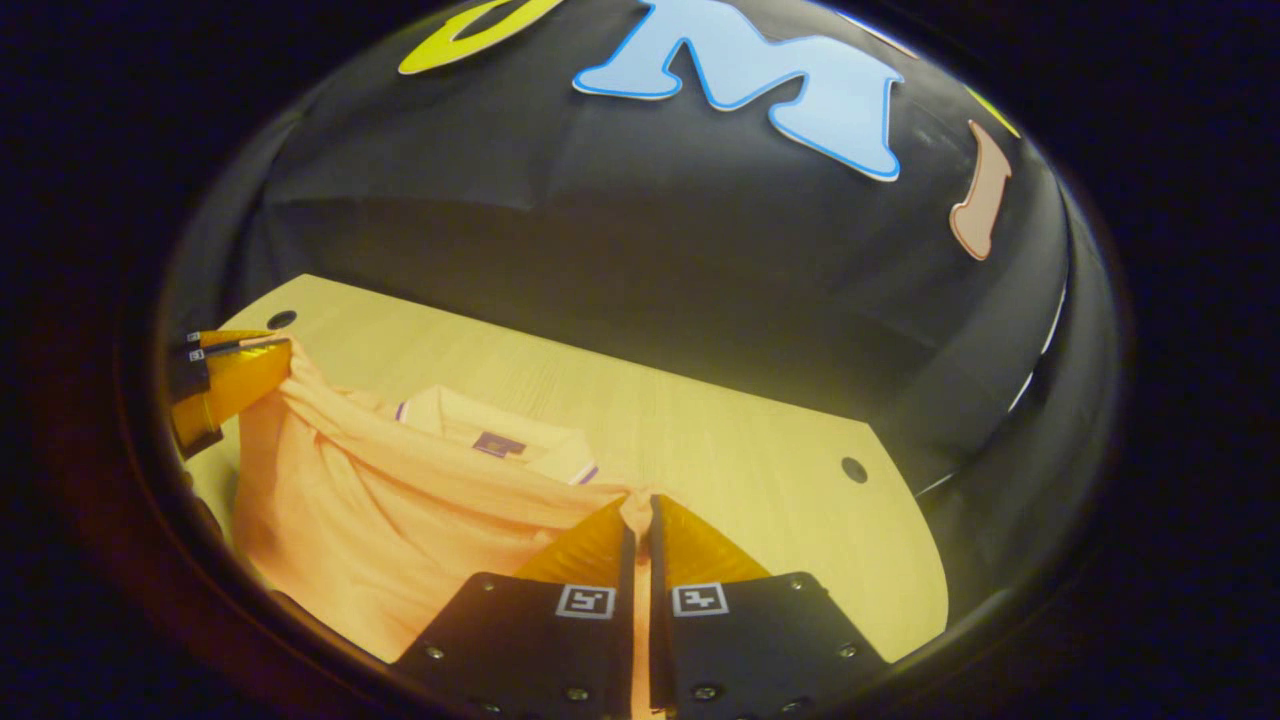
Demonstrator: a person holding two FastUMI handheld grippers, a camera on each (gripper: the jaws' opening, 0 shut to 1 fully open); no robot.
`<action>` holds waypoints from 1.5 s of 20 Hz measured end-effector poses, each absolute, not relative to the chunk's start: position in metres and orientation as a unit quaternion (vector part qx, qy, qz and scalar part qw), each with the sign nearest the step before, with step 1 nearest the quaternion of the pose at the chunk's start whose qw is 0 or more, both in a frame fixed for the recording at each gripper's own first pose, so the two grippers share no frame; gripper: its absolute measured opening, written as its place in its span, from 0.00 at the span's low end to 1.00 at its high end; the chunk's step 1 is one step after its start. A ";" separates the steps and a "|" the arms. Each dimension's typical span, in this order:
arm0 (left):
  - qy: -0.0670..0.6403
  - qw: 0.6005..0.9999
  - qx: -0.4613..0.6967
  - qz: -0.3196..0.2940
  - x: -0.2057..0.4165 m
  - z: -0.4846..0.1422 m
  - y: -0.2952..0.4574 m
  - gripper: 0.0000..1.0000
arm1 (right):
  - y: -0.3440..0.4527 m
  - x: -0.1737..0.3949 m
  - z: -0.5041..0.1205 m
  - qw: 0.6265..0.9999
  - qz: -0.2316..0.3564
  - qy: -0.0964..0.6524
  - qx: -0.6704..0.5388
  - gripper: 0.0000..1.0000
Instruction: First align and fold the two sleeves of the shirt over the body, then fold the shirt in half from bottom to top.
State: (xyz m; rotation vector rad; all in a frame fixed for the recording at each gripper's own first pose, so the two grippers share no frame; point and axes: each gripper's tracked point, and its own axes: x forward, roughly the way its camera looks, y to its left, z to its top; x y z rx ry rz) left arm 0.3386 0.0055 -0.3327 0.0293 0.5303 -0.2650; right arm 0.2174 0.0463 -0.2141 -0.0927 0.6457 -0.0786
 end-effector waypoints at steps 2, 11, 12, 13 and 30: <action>0.260 0.956 0.016 -0.132 0.336 -0.330 0.005 0.17 | 0.052 0.204 -0.216 0.944 -0.040 0.325 -0.037 0.19; 0.232 0.961 0.019 -0.148 0.288 -0.276 -0.004 0.76 | 0.064 0.166 -0.182 0.954 -0.023 0.300 -0.004 0.92; 0.230 0.963 0.014 -0.140 0.282 -0.269 -0.001 0.81 | 0.066 0.163 -0.176 0.956 -0.017 0.292 -0.003 0.92; 0.227 0.965 0.009 -0.133 0.277 -0.261 0.002 0.85 | 0.068 0.158 -0.168 0.959 -0.011 0.284 -0.002 0.92; 0.148 0.988 -0.034 -0.025 0.168 -0.165 0.028 0.96 | 0.041 0.058 -0.059 0.989 0.024 0.144 0.012 0.95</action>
